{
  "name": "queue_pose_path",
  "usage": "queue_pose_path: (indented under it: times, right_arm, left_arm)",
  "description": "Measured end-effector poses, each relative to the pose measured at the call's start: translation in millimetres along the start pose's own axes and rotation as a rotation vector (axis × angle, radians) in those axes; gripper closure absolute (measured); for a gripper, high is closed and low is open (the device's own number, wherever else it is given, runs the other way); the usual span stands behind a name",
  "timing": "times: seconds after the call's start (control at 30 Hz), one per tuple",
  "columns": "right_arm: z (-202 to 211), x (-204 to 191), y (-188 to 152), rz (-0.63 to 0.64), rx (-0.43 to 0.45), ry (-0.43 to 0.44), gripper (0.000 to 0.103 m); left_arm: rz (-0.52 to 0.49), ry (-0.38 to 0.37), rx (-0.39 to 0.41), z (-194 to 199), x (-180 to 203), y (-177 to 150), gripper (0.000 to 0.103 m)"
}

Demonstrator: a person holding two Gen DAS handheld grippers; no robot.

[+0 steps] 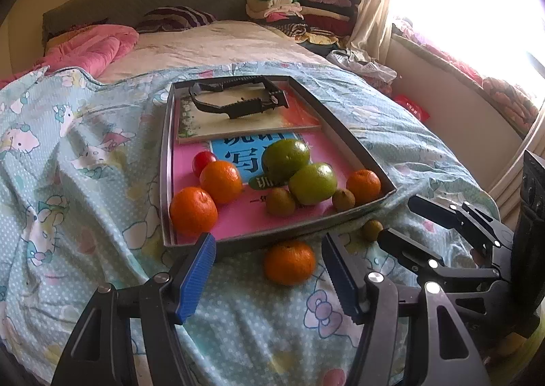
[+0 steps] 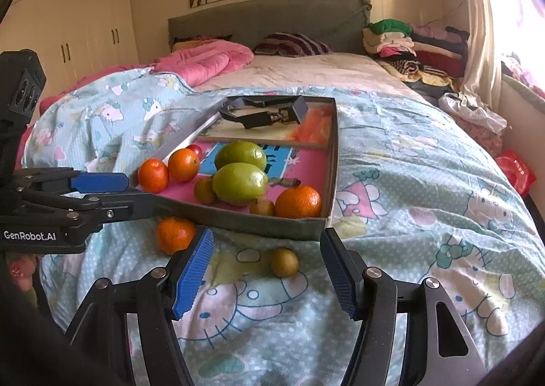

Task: Organize fruits
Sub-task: 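Withdraw both open tools toward the last orange and kiwi on the duvet, then grasp the last orange with the left tool while the right tool grasps the last kiwi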

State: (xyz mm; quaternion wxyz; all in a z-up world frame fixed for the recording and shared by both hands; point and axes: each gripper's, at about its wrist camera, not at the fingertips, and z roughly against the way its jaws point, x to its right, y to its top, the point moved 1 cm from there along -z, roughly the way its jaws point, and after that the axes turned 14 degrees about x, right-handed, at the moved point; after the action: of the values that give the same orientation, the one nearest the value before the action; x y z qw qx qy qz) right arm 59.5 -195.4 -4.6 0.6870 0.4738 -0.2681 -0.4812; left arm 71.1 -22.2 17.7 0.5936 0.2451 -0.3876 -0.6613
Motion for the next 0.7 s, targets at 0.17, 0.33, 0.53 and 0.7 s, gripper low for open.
queue_pose_path:
  times: [0.17,0.33,0.53,0.7]
  right_arm:
    - [-3.3,3.0,-5.2,-0.007,-0.018,-0.012,0.036]
    - [-10.7,8.1,-11.1,-0.014,-0.049,-0.027,0.036]
    - [-30.7,14.3,-20.4,-0.023,-0.119,-0.013,0.057]
    - [-48.8,10.8,-25.4,0.006,-0.164,-0.001,0.078]
  left_arm:
    - [-0.007,-0.008,-0.02,-1.7,3.8,-8.8,0.039]
    - [-0.008,-0.016,-0.043,-7.1,5.2,-16.6,0.039]
    - [0.016,-0.021,-0.071,-18.0,3.7,-23.4,0.039]
    - [0.024,-0.02,-0.083,-26.5,3.8,-27.7,0.039]
